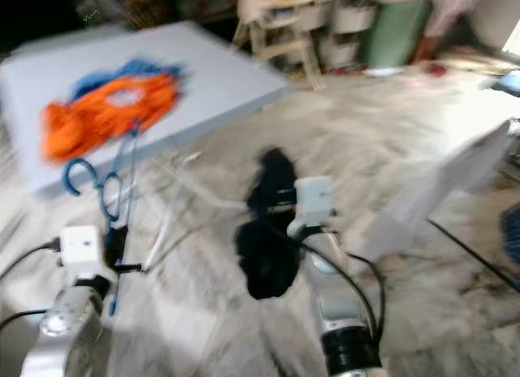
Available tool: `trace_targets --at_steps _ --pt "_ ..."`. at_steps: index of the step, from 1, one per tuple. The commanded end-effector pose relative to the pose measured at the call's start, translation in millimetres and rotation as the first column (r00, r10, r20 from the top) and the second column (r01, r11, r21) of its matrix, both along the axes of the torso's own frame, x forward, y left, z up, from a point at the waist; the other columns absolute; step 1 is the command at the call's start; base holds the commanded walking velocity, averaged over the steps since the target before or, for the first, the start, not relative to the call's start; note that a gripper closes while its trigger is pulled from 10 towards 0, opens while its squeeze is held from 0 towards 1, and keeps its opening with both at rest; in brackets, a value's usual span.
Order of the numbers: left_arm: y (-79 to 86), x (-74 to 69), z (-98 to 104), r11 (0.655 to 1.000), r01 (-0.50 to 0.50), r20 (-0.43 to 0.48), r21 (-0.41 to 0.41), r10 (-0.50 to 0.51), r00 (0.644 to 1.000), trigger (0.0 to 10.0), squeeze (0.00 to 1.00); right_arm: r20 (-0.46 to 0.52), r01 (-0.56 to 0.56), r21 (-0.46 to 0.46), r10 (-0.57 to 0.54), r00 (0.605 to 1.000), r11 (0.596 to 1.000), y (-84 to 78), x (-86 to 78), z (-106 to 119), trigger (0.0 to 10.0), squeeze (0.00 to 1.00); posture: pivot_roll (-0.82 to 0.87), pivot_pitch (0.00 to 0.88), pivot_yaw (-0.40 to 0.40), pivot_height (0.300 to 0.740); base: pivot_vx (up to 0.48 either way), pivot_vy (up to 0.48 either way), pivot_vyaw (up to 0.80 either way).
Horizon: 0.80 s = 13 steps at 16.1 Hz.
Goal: Hang hanger
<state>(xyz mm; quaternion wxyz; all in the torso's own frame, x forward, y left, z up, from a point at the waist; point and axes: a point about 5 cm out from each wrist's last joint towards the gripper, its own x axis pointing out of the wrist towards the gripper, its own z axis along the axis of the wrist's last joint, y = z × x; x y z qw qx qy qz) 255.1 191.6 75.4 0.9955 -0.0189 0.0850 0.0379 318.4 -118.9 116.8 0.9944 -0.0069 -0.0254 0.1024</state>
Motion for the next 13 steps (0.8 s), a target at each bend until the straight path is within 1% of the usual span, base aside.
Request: trace_targets --at_steps 1,3,8,11,13 --pt "-7.7 2.2 7.4 1.000 0.020 0.027 -0.005 -0.019 0.999 10.0 0.00 0.075 0.006 -0.010 -0.005 0.997 1.000 -7.8 2.4 16.4 10.0 0.00 -0.02 0.000 0.020 0.740 0.405 0.000 0.00" --pt "-7.9 2.8 13.1 1.000 0.019 0.043 -0.003 -0.018 0.999 10.0 0.00 0.088 -0.003 -0.009 0.004 0.996 1.000 -6.0 3.3 20.9 10.0 0.00 -0.02 0.000 0.017 0.740 0.407 0.000 0.00" --pt "-7.3 -0.3 13.5 1.000 0.008 0.040 -0.005 -0.008 0.999 10.0 0.00 0.090 -0.021 0.007 0.020 0.996 1.000 -2.9 2.0 22.0 10.0 0.00 -0.02 0.000 0.011 0.740 0.405 0.000 0.00" --pt "-7.0 2.5 16.1 1.000 -0.004 0.037 0.003 0.004 0.999 10.0 0.00 0.098 -0.044 0.020 0.042 0.994 0.999 -0.7 2.5 25.2 10.0 0.00 -0.01 0.000 0.010 0.740 0.405 0.000 0.00" --pt "-5.1 4.3 13.9 0.999 -0.040 0.015 0.029 0.039 0.999 10.0 0.00 0.086 -0.056 0.035 0.053 0.995 0.998 1.9 3.0 25.5 10.0 0.00 -0.02 0.000 0.011 0.740 0.000 0.000 0.00"
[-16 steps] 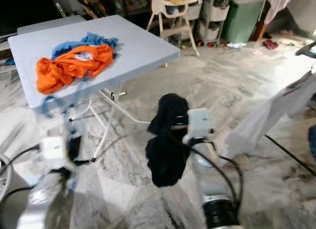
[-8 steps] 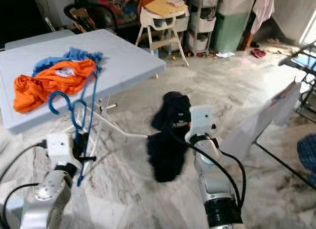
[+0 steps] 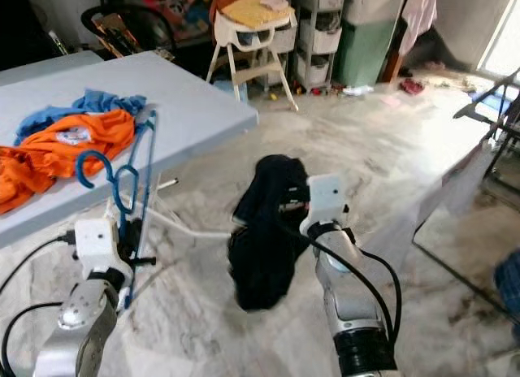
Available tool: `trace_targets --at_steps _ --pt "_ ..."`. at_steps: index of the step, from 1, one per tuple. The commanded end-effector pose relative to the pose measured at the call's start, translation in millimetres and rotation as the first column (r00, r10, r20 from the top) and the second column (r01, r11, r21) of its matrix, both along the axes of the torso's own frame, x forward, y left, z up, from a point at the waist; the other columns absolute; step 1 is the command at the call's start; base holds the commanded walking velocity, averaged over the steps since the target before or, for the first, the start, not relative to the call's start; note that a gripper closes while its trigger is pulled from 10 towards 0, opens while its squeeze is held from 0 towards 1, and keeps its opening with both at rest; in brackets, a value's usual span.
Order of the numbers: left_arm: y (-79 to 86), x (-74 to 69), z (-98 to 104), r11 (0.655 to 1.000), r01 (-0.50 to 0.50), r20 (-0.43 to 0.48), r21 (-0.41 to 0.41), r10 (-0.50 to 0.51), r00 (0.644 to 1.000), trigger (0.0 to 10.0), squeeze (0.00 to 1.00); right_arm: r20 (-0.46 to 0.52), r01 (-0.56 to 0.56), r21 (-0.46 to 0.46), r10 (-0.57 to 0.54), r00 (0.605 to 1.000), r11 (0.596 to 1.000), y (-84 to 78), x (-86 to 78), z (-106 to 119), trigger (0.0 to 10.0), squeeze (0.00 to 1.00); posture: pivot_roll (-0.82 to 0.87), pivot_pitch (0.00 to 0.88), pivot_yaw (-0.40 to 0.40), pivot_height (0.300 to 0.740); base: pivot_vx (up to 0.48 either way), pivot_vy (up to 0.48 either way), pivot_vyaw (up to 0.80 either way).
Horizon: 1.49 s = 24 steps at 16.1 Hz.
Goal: Hang hanger
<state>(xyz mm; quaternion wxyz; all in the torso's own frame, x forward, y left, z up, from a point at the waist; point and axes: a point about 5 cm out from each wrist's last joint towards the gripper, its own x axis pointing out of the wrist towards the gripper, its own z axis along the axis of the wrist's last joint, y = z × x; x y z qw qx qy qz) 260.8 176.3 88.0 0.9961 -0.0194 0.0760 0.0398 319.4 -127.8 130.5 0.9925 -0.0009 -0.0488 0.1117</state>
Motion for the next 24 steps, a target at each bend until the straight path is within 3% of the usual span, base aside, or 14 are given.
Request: trace_targets --at_steps 1,8,17,20,24 --pt "11.1 -1.9 -2 0.998 -0.051 -0.012 0.048 0.052 0.999 10.0 0.00 0.028 -0.023 0.019 0.022 0.999 1.000 9.8 2.2 10 10.0 0.00 -0.02 0.000 0.012 0.740 0.000 0.000 0.00" --pt "14.5 -1.9 -7 0.995 -0.064 -0.018 0.081 0.066 0.998 10.0 0.00 -0.003 -0.008 0.032 0.008 1.000 0.999 9.0 -4.7 0 10.0 0.00 -0.03 0.000 0.043 0.740 0.000 0.000 0.00" --pt "17.3 4.8 -2 0.993 -0.075 -0.010 0.089 0.076 0.997 10.0 0.00 0.020 -0.018 0.014 0.018 1.000 1.000 14.8 -3.2 4 10.0 0.00 -0.01 0.000 0.056 0.740 0.000 0.000 0.77" --pt "10.9 3.0 -7 0.997 -0.046 -0.016 0.066 0.047 0.999 10.0 0.00 0.019 -0.028 0.043 0.028 0.999 0.999 16.4 -1.9 5 10.0 0.00 -0.02 0.000 0.041 0.740 0.000 0.000 0.52" --pt "8.9 0.3 5 1.000 -0.013 0.042 0.023 0.012 0.999 10.0 0.00 0.066 -0.025 0.046 0.022 0.998 0.999 14.9 -3.3 18 10.0 0.00 -0.02 0.000 0.034 0.740 0.000 0.000 0.00"
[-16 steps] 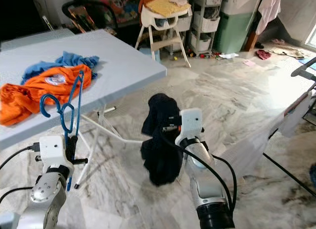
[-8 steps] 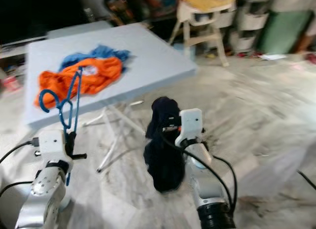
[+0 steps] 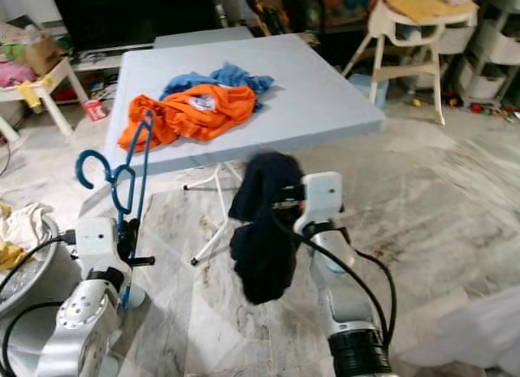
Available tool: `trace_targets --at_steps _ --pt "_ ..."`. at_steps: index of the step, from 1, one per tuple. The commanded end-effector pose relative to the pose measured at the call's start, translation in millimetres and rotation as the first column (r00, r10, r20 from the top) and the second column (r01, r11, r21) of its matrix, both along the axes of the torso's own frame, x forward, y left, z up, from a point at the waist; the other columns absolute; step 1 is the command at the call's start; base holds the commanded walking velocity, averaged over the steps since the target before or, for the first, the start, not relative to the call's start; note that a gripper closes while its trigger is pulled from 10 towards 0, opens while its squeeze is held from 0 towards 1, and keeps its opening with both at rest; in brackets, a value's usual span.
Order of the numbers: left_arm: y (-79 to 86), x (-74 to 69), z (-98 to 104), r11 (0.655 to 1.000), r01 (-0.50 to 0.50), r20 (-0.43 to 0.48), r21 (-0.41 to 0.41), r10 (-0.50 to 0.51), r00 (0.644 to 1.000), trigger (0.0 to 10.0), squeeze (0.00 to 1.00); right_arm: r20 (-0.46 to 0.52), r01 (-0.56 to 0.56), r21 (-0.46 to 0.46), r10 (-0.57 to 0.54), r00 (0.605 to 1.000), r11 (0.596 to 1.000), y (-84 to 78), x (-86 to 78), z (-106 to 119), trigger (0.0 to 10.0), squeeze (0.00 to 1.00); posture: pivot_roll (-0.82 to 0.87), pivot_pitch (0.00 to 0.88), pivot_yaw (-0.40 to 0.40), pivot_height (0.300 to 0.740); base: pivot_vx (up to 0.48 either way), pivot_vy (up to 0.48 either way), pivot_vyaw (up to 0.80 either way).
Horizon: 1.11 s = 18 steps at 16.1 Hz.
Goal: Hang hanger
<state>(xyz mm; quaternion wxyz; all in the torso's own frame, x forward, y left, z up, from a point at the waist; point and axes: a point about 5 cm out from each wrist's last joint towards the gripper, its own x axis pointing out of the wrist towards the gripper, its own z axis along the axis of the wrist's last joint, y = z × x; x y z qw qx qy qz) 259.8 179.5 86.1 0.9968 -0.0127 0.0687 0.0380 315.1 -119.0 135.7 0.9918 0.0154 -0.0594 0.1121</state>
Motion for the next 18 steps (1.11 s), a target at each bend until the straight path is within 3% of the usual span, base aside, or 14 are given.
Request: trace_targets --at_steps 1,8,12,18 --pt "6.6 0.5 11 1.000 -0.004 0.038 -0.004 0.005 0.999 10.0 0.00 0.066 -0.027 0.008 0.026 0.998 1.000 7.6 0.5 17 10.0 0.00 -0.01 0.000 0.030 0.740 0.277 0.000 0.00" --pt "5.6 -2.1 15 1.000 0.007 0.055 -0.022 -0.006 0.998 10.0 0.00 0.062 -0.037 0.005 0.037 0.997 0.999 10.3 1.3 17 10.0 0.00 0.01 0.000 0.011 0.740 0.394 0.000 0.00" --pt "4.7 1.0 27 1.000 0.016 0.095 -0.021 -0.013 0.995 10.0 0.00 0.099 -0.051 0.009 0.050 0.994 0.999 13.7 5.2 28 10.0 0.00 0.01 0.000 0.012 0.740 0.446 0.000 0.00" --pt "1.4 1.8 28 1.000 0.012 0.092 -0.020 -0.010 0.996 10.0 0.00 0.129 -0.101 -0.014 0.102 0.986 0.995 20.3 3.0 32 10.0 0.00 0.01 0.000 0.011 0.740 0.437 0.000 0.00"
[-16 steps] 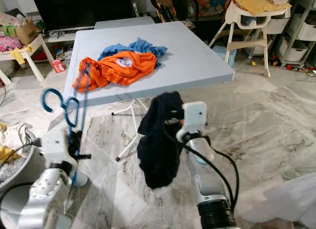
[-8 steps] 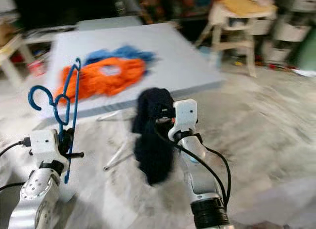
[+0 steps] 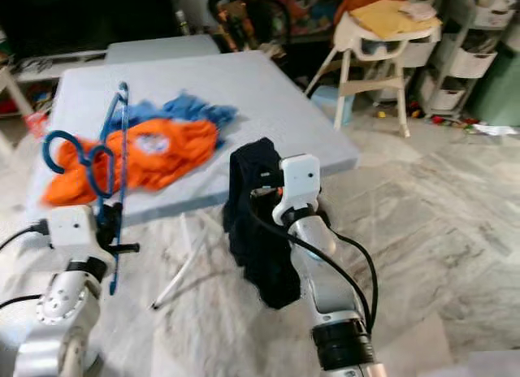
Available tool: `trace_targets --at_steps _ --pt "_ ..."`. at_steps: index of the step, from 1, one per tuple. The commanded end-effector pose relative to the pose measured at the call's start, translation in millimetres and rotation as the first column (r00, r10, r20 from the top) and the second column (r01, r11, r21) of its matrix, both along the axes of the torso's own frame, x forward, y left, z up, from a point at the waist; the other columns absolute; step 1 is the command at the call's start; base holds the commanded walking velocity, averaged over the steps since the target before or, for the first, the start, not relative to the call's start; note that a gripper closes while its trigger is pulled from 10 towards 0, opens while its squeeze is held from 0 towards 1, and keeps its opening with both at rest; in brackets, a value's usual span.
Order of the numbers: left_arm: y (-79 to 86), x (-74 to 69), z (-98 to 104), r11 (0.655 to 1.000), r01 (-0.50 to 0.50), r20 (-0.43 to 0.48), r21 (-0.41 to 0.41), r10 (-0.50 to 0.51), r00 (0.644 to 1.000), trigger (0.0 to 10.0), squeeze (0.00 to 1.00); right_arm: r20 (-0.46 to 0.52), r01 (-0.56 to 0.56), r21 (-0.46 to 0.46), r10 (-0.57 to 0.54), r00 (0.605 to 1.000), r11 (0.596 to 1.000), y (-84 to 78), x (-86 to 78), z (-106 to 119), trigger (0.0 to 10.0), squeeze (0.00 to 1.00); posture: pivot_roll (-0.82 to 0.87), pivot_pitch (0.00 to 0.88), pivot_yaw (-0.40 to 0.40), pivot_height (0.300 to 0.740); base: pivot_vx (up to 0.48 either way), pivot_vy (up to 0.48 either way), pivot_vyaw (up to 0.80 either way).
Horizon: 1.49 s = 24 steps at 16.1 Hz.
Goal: Hang hanger
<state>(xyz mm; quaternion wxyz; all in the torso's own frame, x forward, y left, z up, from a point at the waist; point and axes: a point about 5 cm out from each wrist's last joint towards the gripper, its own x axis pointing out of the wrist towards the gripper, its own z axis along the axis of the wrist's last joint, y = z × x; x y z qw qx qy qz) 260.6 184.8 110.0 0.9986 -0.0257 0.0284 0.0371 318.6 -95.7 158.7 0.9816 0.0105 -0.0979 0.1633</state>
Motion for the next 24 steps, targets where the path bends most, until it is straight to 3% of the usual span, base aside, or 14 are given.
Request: trace_targets --at_steps 1,5,24 --pt "-4.2 1.0 4.0 1.000 0.011 0.010 0.003 -0.011 1.000 10.0 0.00 0.052 -0.006 0.005 0.006 0.999 1.000 -2.3 -0.8 10.0 10.0 0.00 0.01 0.000 0.011 0.740 0.416 0.000 0.48" --pt "-3.5 1.2 5.4 1.000 0.007 0.011 0.003 -0.007 1.000 10.0 0.00 0.050 -0.009 0.019 0.008 0.999 1.000 -0.6 1.5 11.8 10.0 0.00 0.01 0.000 0.010 0.740 0.414 0.000 0.62" --pt "-7.1 -5.3 -2.0 1.000 -0.003 -0.018 -0.002 0.003 1.000 10.0 0.00 0.021 -0.019 0.008 0.019 1.000 1.000 0.3 1.4 4.7 10.0 0.00 0.02 0.000 0.002 0.740 0.282 0.000 0.00"
